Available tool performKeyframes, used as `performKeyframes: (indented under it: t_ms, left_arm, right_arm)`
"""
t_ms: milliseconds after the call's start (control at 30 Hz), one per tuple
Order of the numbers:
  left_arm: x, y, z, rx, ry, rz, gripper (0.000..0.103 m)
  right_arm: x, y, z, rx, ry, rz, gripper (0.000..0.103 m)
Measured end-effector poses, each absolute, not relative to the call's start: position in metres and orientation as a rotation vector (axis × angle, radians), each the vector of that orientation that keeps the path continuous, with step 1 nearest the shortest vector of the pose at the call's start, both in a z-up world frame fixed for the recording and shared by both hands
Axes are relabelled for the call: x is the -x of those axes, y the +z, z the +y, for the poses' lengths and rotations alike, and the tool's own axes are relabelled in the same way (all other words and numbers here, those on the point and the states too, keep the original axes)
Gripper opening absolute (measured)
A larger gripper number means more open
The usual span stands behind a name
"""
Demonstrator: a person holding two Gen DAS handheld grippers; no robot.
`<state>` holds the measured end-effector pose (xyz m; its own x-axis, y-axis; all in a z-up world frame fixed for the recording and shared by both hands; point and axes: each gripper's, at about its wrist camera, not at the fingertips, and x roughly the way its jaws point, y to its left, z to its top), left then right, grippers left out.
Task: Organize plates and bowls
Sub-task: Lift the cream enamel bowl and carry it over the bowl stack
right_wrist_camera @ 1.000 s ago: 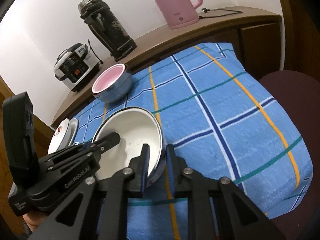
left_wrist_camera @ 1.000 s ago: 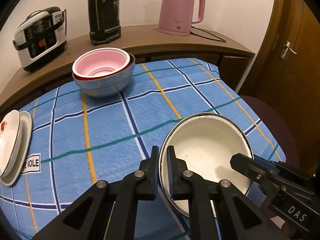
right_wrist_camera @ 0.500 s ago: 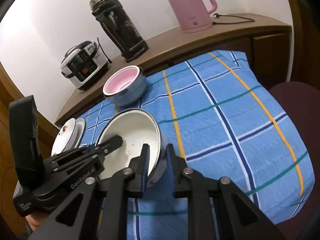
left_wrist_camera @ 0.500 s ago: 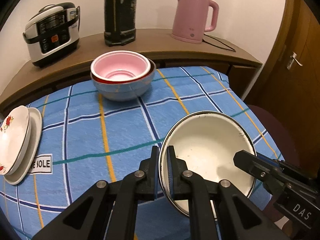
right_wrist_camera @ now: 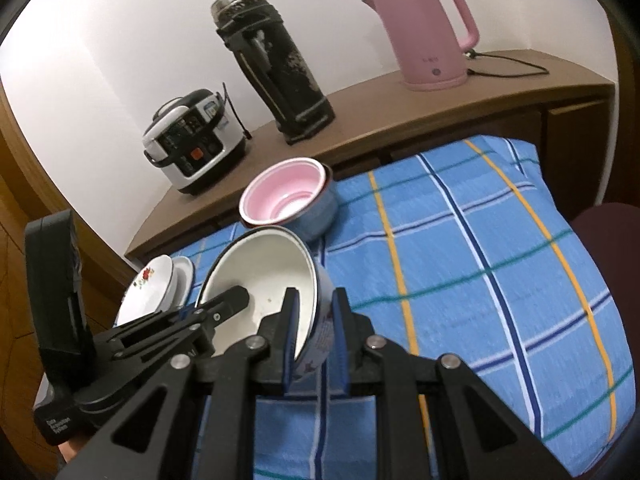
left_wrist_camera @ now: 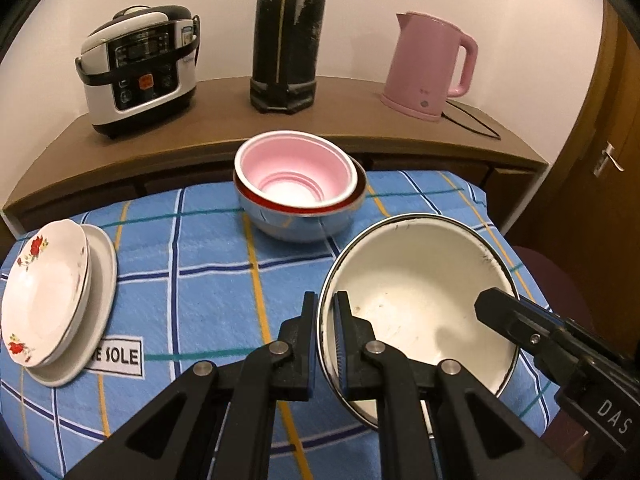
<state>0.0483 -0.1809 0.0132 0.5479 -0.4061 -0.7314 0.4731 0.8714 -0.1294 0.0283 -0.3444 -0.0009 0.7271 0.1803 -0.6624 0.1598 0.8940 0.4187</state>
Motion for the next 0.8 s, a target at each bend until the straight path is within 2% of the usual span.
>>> performKeyframes:
  t_ms: [800]
  left_arm:
    - [-0.076, 0.027, -0.180, -0.051, -0.478, 0.812, 0.009]
  right_arm:
    - [-0.063, 0.010, -0.344, -0.466, 0.028, 0.719, 0.017]
